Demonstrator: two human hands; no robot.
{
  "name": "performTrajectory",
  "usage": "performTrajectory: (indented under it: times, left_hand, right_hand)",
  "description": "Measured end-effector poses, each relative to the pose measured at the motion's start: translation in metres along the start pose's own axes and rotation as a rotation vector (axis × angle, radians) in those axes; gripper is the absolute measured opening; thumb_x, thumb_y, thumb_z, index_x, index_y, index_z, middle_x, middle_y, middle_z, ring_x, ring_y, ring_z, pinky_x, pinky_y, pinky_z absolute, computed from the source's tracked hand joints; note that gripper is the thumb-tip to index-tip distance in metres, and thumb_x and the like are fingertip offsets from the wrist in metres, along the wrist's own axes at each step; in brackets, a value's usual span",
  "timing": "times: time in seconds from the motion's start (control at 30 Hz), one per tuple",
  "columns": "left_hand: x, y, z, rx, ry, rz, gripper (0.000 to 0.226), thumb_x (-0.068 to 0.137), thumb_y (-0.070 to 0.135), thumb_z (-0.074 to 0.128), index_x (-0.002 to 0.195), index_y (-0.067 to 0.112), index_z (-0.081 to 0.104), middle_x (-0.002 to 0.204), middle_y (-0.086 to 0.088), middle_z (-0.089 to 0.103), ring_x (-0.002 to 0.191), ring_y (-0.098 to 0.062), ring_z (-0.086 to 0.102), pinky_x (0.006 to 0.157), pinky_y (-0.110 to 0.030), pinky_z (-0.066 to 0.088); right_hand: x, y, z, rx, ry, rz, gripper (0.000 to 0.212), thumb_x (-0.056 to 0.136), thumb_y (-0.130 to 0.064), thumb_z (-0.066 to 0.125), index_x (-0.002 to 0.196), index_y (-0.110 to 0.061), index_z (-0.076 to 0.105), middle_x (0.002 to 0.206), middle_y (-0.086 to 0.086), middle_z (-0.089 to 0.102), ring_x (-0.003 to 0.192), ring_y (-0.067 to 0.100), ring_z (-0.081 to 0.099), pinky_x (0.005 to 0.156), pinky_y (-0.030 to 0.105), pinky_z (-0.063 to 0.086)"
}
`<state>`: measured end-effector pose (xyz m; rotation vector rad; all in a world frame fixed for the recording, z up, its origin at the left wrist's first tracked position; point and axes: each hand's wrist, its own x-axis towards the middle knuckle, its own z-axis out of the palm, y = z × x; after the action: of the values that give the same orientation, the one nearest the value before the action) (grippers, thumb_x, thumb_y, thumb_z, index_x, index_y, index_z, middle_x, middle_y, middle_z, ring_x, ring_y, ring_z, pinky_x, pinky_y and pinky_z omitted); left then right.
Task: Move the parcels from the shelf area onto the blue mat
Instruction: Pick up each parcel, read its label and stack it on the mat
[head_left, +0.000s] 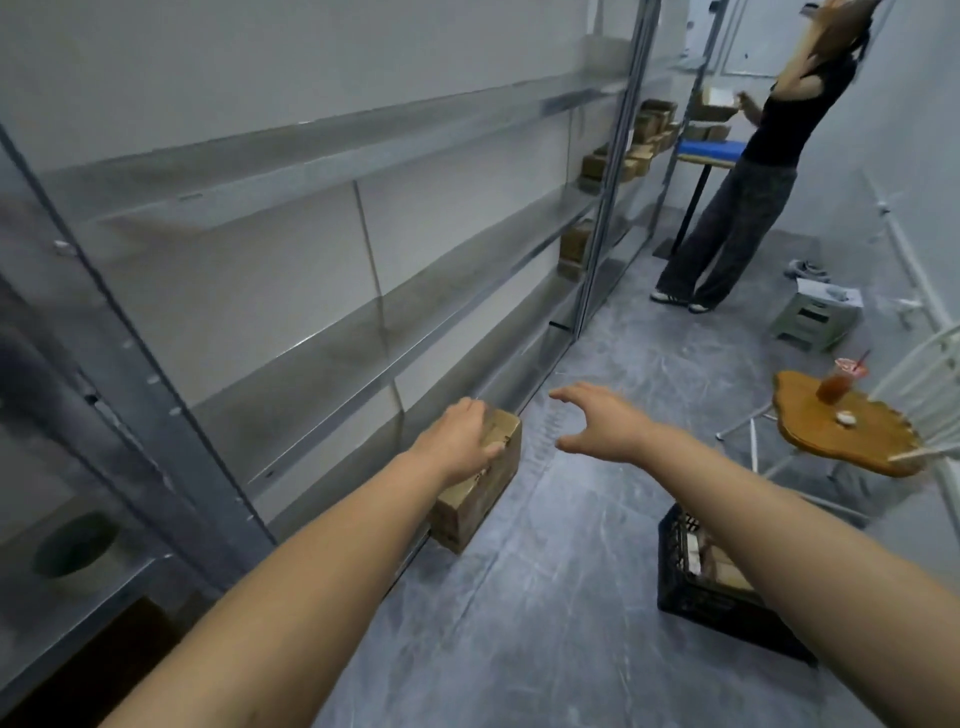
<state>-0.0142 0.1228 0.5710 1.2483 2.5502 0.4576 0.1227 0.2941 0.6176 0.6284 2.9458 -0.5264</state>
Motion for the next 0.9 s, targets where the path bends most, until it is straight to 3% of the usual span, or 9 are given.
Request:
performTrajectory:
  times: [0.13,0.27,0.43,0.57,0.77,0.9]
  left_hand:
    - [0.069,0.0,0.018,0.008,-0.027,-0.023,0.068,0.089,0.052,0.059,0.144,0.018,0.037,0.146,-0.003,0.042,0.132,-0.022,0.043,0.104,-0.041,0.043]
    - [0.14,-0.003,0.037,0.001,-0.038,-0.095,0.068,0.09,0.052,0.057,0.143,0.014,0.038,0.144,-0.006,0.043,0.132,-0.023,0.042,0.104,-0.04,0.04]
    - [0.218,-0.003,0.073,-0.094,-0.051,-0.289,0.072,0.091,0.05,0.058,0.147,0.011,0.033,0.147,-0.009,0.041,0.134,-0.026,0.041,0.108,-0.038,0.037]
    - [0.27,-0.011,0.108,-0.141,-0.092,-0.431,0.069,0.091,0.048,0.059,0.143,0.009,0.037,0.145,-0.012,0.043,0.133,-0.027,0.041,0.108,-0.039,0.037]
    - [0.342,-0.062,0.186,-0.296,-0.027,-0.593,0.063,0.089,0.043,0.063,0.139,0.01,0.044,0.137,-0.011,0.049,0.125,-0.027,0.049,0.103,-0.044,0.043]
    - [0.37,-0.132,0.287,-0.403,-0.044,-0.691,0.056,0.09,0.036,0.064,0.136,0.007,0.05,0.132,-0.014,0.054,0.12,-0.028,0.053,0.1,-0.039,0.046]
  right_hand:
    - [0.07,0.041,-0.004,-0.002,-0.048,0.011,0.075,0.083,-0.037,0.07,0.148,-0.023,0.035,0.154,0.005,0.033,0.142,0.022,0.028,0.115,0.04,0.028]
    - [0.149,0.084,-0.003,-0.048,-0.117,-0.071,0.075,0.082,-0.036,0.07,0.147,-0.022,0.036,0.146,0.004,0.04,0.135,0.023,0.037,0.109,0.038,0.035]
    - [0.249,0.151,0.002,-0.014,-0.253,-0.14,0.073,0.083,-0.037,0.069,0.147,-0.02,0.037,0.145,0.003,0.042,0.134,0.021,0.038,0.109,0.037,0.035]
    - [0.322,0.202,0.025,-0.151,-0.392,-0.213,0.071,0.083,-0.039,0.066,0.145,-0.02,0.037,0.143,0.004,0.043,0.131,0.024,0.041,0.108,0.039,0.036]
    - [0.423,0.252,0.117,-0.173,-0.513,-0.246,0.067,0.086,-0.034,0.065,0.145,-0.021,0.037,0.144,0.005,0.044,0.129,0.026,0.044,0.105,0.04,0.041]
    - [0.492,0.292,0.229,-0.148,-0.551,-0.222,0.062,0.087,-0.029,0.065,0.143,-0.018,0.04,0.143,0.006,0.044,0.128,0.026,0.044,0.105,0.04,0.042]
